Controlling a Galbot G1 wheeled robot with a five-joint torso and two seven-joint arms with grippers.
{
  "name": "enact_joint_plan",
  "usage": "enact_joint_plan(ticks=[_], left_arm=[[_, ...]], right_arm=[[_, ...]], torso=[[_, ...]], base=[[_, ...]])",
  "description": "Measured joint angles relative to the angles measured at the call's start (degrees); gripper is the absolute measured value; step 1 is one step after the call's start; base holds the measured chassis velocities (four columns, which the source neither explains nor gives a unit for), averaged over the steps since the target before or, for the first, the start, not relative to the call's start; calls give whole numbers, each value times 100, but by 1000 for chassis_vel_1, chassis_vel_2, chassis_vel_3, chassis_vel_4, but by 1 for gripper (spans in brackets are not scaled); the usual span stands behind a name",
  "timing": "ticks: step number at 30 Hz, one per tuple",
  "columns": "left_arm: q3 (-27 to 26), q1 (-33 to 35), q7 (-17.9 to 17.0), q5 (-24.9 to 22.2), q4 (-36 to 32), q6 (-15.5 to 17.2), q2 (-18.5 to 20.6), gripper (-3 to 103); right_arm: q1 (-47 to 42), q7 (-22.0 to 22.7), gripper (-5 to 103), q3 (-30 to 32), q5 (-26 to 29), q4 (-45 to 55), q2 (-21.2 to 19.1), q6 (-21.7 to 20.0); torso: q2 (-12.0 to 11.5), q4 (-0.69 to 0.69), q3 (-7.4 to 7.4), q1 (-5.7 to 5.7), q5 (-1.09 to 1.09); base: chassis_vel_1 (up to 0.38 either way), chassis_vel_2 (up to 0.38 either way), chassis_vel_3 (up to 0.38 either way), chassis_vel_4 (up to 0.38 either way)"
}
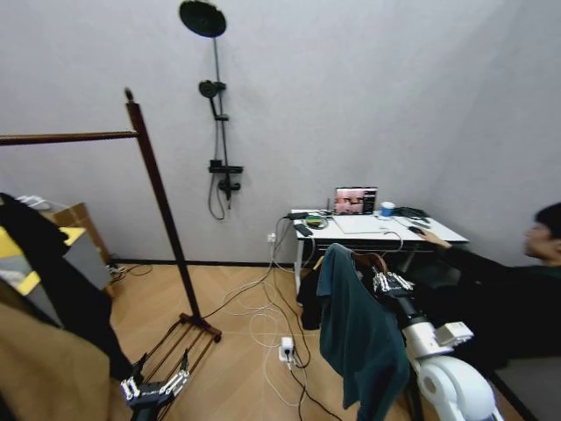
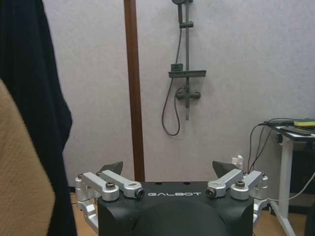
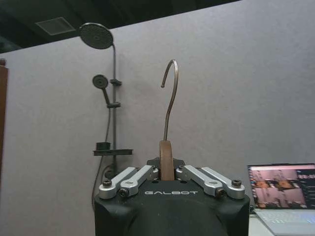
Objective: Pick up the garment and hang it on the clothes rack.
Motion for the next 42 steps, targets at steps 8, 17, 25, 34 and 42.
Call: enact_joint_plan(ticks=[8,17,25,34,42], left_arm=[[-1,0,0,0,0,0,0,100],[0,0,0,0,0,0,0,100],[-1,0,0,0,0,0,0,100],[0,0,0,0,0,0,0,100],[0,0,-2,0,0,0,0,100]], right_arm=[[575,-171,10,-11,688,-219,-926,-61],[1431,-209,10,-523,990,-711,-1296,-133],[2160,-121,10,-1313,981,-949,-1319,-307],[2979,-46,10,-1756,968,-1384,-1346,-416],[4421,246,10,-2550,1084,-2060,-1399,-573]], torso=[[-139,0,-71,-71,-1],[-145,1,-74,-72,-2],[-125,2,-66,-65,-2],[-92,2,-49,-49,-2],[-66,1,-36,-37,-2]], base=[[128,98,92,106],[124,124,134,112],[128,122,119,125],[118,119,128,127],[44,34,25,42]])
